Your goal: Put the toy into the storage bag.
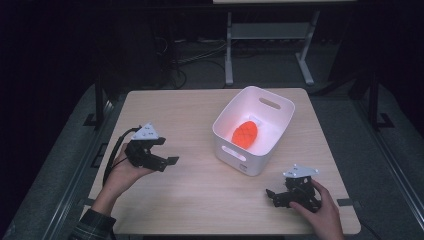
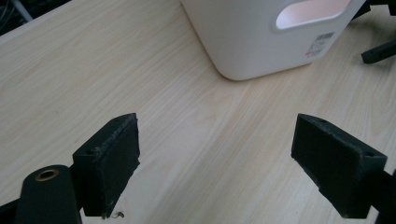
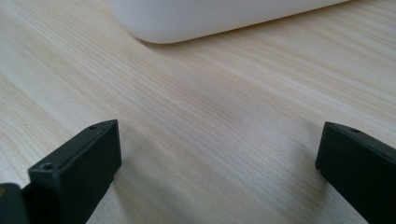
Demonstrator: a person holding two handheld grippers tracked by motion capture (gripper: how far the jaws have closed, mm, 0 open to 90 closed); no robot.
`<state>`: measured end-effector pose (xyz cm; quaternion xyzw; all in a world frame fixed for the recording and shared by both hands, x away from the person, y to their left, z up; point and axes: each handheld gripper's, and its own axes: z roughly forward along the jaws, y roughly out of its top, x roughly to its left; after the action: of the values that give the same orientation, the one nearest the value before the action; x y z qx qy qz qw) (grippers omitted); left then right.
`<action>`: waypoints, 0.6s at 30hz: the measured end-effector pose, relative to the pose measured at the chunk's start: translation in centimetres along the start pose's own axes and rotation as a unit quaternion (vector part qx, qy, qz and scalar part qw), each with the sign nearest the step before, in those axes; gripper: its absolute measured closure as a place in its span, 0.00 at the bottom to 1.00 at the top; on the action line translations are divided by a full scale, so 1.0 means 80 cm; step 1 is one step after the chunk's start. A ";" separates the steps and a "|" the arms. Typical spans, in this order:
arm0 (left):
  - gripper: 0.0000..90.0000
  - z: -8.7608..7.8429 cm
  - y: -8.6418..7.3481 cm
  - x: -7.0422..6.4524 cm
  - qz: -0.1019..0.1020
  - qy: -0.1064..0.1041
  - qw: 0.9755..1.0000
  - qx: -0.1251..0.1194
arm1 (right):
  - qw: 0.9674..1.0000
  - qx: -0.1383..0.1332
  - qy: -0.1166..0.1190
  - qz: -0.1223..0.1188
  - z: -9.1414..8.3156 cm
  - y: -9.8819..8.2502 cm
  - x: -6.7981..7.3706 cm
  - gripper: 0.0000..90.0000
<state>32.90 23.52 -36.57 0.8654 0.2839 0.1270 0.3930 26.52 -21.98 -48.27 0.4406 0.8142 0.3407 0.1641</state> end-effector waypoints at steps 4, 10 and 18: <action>0.16 -0.001 -0.018 -0.003 0.001 0.003 1.000 0.003 | 1.000 0.000 0.000 0.000 0.000 0.000 0.000 0.00; 0.16 -0.003 -0.044 -0.009 0.000 0.013 1.000 -0.002 | 1.000 0.000 0.000 0.000 0.000 0.000 0.000 0.00; 0.16 -0.002 -0.082 -0.022 0.002 0.032 0.999 -0.007 | 1.000 0.000 0.000 0.000 0.000 0.000 0.000 0.00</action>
<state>28.84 26.07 -41.42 0.8584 0.2940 0.1573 0.3899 26.52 -21.98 -48.27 0.4405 0.8142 0.3405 0.1644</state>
